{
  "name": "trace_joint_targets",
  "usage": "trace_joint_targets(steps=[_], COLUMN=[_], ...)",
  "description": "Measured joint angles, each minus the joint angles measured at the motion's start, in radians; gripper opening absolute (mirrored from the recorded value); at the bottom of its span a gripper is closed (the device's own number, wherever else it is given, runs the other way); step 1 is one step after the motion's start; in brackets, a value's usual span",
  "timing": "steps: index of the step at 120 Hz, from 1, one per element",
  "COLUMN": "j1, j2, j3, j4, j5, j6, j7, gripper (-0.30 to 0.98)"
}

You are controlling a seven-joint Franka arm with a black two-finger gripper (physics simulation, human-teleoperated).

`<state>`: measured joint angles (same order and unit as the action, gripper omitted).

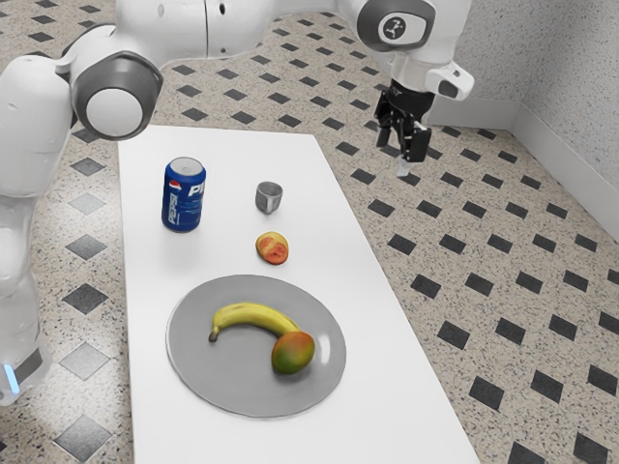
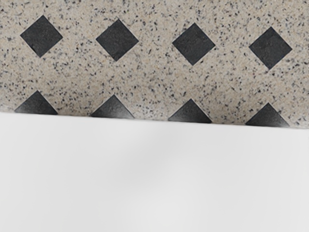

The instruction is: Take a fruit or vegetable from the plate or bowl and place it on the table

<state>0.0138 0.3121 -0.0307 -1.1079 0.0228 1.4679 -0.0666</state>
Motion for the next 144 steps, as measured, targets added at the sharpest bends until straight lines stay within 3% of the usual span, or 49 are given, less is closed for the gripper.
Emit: trace_joint_targets(steps=[48, 63, 77, 97, 126, 144], j1=[-0.001, -0.005, -0.016, -0.005, -0.024, 0.000], j2=[0.000, -0.074, -0.267, -0.436, -0.383, -0.391], j3=[-0.001, -0.026, -0.087, -0.210, -0.319, -0.377], j4=[0.001, -0.008, -0.293, -0.586, -0.631, -0.640], j5=[-0.008, -0.020, -0.035, -0.076, -0.113, -0.082], j6=[0.005, -0.059, -0.059, -0.007, 0.058, 0.058], j7=[-0.007, -0.073, -0.167, -0.349, -0.616, -0.791], gripper=[0.69, 0.69, 0.69, 0.69, 0.69, 0.69])
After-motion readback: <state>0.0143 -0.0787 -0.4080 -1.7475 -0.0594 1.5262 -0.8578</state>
